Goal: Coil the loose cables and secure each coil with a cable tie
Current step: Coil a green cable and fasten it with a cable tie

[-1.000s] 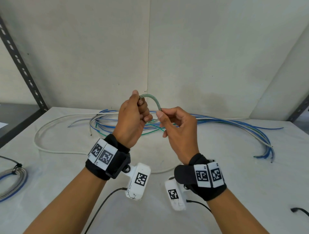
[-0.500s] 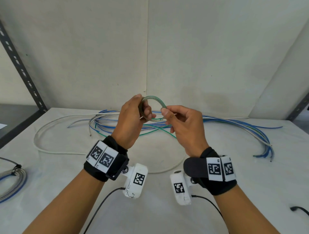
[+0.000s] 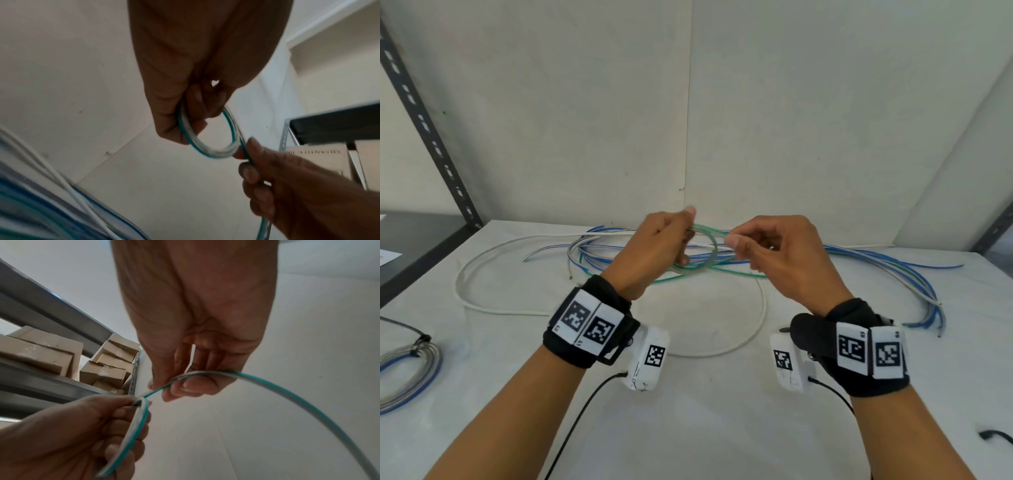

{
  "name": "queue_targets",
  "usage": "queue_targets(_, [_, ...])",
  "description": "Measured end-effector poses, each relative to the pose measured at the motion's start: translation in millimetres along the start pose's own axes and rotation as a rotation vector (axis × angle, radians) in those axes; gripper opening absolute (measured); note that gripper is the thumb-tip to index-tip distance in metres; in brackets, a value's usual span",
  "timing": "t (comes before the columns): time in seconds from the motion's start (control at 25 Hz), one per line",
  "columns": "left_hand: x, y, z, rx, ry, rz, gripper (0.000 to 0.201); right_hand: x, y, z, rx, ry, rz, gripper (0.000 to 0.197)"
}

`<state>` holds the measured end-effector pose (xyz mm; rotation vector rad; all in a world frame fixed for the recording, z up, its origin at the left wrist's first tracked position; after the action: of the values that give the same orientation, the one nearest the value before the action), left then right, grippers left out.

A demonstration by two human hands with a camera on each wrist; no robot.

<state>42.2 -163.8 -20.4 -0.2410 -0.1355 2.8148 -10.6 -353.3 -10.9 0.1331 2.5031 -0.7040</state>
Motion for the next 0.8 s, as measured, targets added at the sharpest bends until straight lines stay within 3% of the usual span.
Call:
queue_targets(0.16, [-2,-2,8,0.39,-0.065,0.104,0.046,2,9,-3,0.014,-0.056,0.143,0.019])
queue_targets(0.32, [0,3,13,0.57,-0.067,0.125,0.043,5,34,-4,-0.197,0.028,0.145,0.016])
queue_targets(0.64, [4,17,12,0.654,-0.023,0.235,0.045,14,54,-10,-0.287,0.011,0.22,0.007])
queue_targets(0.8, [5,18,12,0.654,-0.016,0.197,0.045,12,50,-14,-0.226,-0.031,0.234,0.007])
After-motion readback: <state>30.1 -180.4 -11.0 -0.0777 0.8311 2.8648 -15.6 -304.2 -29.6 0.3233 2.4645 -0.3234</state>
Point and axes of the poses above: each hand's wrist, its own x-axis away from the middle knuckle, its own y-axis out of the palm, z = x × y, the point moved 1 cm from there along -x, towards the middle knuckle, and after that the axes turned 4 degrees about -y, right-handed, at the moved point
